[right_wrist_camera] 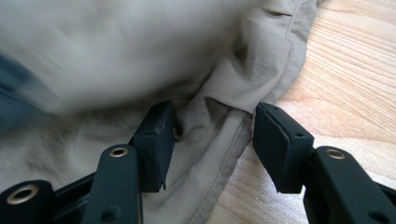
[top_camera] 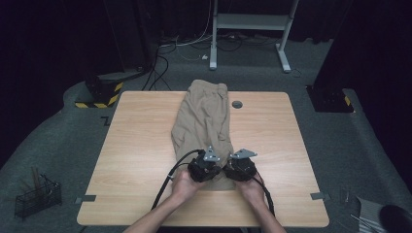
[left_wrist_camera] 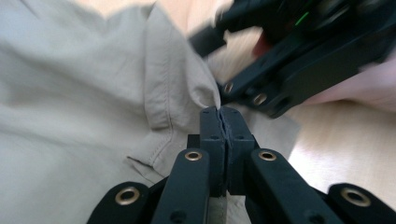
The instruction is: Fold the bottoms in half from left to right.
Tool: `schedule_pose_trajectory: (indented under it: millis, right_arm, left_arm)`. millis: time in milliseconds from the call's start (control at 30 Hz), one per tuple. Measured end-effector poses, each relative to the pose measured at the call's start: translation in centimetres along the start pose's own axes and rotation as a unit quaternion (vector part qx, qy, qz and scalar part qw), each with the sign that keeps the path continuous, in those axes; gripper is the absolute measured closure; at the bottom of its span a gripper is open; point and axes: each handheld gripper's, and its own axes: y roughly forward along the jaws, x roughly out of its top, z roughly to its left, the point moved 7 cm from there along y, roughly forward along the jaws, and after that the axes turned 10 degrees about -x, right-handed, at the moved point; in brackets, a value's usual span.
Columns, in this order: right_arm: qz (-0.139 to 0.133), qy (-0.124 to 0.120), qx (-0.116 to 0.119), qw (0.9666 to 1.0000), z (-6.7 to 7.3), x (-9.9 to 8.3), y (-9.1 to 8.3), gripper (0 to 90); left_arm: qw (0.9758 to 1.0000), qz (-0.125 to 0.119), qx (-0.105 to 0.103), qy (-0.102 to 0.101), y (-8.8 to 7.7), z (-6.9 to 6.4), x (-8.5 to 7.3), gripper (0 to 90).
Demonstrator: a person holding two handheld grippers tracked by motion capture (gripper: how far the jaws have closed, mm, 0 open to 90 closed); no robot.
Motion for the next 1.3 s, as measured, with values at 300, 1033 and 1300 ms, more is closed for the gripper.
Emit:
schedule_pose_trajectory:
  millis: [300,1033,1300]
  right_arm:
    - [0.005,0.025,-0.025,0.9994,-0.7,-0.5,-0.3,40.9]
    - [-0.044,0.029,0.009,0.9986,0.6,3.3,-3.6,50.8]
    - [0.012,0.011,0.018,0.9997,0.8,1.9,-0.7,82.2]
  left_arm:
    - [0.9968,-0.071,0.030,-0.021,-4.8,0.5,0.0,57.1]
    - [0.9767,-0.094,0.122,-0.150,-9.7,8.4,-7.2,49.4]
    - [0.9845,-0.069,0.092,-0.133,-8.8,7.3,-8.1,69.0]
